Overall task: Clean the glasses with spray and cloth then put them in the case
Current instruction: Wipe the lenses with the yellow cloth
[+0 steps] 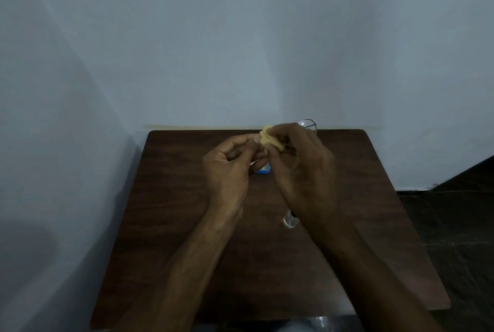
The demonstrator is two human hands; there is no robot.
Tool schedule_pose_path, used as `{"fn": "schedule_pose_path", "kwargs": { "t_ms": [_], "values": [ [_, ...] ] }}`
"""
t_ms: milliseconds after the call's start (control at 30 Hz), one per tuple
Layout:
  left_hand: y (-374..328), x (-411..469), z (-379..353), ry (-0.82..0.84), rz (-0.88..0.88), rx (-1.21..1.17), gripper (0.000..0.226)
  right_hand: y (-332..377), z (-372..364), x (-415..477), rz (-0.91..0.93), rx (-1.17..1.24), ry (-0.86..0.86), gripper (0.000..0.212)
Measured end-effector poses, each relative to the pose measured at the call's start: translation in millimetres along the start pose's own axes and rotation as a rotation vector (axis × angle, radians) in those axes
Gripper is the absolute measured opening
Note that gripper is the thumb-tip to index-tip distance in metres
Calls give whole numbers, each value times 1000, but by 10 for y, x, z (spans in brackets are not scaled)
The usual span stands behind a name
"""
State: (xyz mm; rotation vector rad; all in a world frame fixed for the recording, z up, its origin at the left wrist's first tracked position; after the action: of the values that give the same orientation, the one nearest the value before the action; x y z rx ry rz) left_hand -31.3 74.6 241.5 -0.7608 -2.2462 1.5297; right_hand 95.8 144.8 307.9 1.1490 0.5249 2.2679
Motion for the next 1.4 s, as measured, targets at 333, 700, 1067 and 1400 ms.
{"fn": "schedule_pose_path", "kwargs": {
  "t_ms": [333,700,1067,1400],
  "values": [
    [-21,-40,-45,29,12,-2,13,133,46,60,61,-93,-55,20],
    [67,-124,-77,2,201,-172,12,214,31,-63,123,-160,-48,24],
    [87,-113,-16,-60,261,-290,16,167,10,-159,180,-162,-38,24],
    [-49,-110,39,-67,19,-131,20,95,10,19,131,-93,-48,12]
  ]
}}
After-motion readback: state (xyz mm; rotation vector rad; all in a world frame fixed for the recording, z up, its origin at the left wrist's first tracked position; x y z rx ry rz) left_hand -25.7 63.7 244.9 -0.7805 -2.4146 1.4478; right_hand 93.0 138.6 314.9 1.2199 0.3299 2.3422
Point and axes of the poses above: each hand's wrist, its own x-axis towards the middle knuckle, its own z-axis out of the back of the hand, y = z × x, the point moved 7 cm from there along x, towards the middle knuckle, and after that the axes turned 1 degree about -x, right-handed, at the moved point
